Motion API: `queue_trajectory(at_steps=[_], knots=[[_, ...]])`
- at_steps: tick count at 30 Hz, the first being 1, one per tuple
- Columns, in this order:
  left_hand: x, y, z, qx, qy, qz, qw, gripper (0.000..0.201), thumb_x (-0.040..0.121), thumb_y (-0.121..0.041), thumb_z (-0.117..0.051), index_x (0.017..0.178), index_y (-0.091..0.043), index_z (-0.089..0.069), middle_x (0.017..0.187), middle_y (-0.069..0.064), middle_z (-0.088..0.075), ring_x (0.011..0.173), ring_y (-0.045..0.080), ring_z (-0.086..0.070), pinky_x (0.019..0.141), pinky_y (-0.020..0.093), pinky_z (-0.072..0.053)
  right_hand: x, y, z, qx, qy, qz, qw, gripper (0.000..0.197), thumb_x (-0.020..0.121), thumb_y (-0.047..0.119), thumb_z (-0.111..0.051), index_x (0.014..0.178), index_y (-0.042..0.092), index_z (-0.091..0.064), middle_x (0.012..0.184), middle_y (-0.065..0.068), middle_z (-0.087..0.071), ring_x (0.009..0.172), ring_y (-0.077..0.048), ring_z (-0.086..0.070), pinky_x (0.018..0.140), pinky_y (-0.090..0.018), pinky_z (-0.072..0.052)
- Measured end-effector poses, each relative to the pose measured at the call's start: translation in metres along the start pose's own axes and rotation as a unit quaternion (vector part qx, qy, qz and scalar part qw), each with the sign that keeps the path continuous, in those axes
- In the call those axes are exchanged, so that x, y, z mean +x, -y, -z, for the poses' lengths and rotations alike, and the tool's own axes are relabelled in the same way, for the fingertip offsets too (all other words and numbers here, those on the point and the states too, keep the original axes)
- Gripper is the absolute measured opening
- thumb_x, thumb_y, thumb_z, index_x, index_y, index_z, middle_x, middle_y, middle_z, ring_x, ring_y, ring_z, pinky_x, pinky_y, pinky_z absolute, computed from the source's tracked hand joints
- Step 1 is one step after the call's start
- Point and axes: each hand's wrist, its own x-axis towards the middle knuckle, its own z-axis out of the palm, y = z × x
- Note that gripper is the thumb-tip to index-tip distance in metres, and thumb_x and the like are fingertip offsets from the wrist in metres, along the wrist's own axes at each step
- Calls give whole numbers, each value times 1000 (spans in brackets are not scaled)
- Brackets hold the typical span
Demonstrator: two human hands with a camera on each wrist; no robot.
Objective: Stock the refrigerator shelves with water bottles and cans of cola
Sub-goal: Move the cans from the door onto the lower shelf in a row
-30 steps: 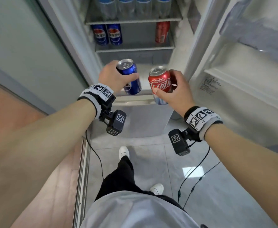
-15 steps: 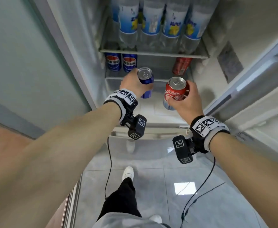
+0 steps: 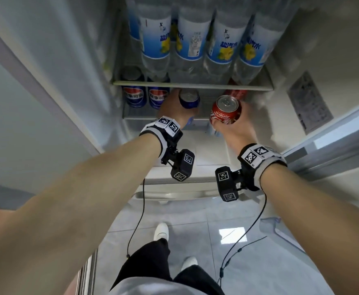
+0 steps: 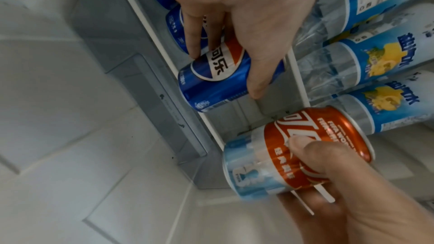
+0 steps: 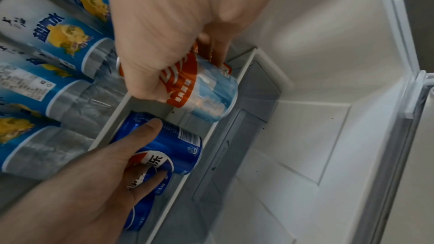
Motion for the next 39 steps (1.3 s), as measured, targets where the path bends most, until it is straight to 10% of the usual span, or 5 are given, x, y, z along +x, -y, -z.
queue_trajectory(at_steps=[7,14,22,29,39], knots=[[5,-4,-5,-6,-24,1,1000,78,58,-51,-70,126,-16,-55,121,3,-66,111,24,-62,97,41,-51,9,-6,-1,12,0,2,1000,77,69,19,-86,132,29,-44,124,10,-57,114,-9,-57,105,-36,-47],[7,-2,-8,4,-46,7,999,82,68,-41,-81,137,-11,-46,135,6,-58,124,27,-55,105,38,-45,1,-13,-2,30,-5,14,999,74,77,17,-82,139,19,-42,123,8,-56,111,-7,-55,99,-22,-42],[13,21,-23,7,-66,-3,998,60,71,-21,-80,123,-9,-53,120,7,-65,109,24,-62,94,32,-49,7,-29,-9,48,-17,21,998,78,74,20,-84,140,21,-43,126,7,-57,114,-10,-59,103,-29,-47],[17,27,-30,-33,-111,-10,993,73,60,-41,-77,124,-15,-54,118,0,-66,107,21,-63,95,40,-52,28,-31,-1,51,-43,9,998,78,70,26,-83,138,21,-44,129,4,-59,114,-11,-59,105,-36,-49],[24,42,-42,16,-121,-12,992,49,78,-24,-77,120,-11,-56,117,7,-66,109,26,-62,92,34,-49,39,-26,-2,0,-37,52,998,74,74,25,-85,138,20,-49,130,5,-60,115,-7,-58,88,-2,-43]])
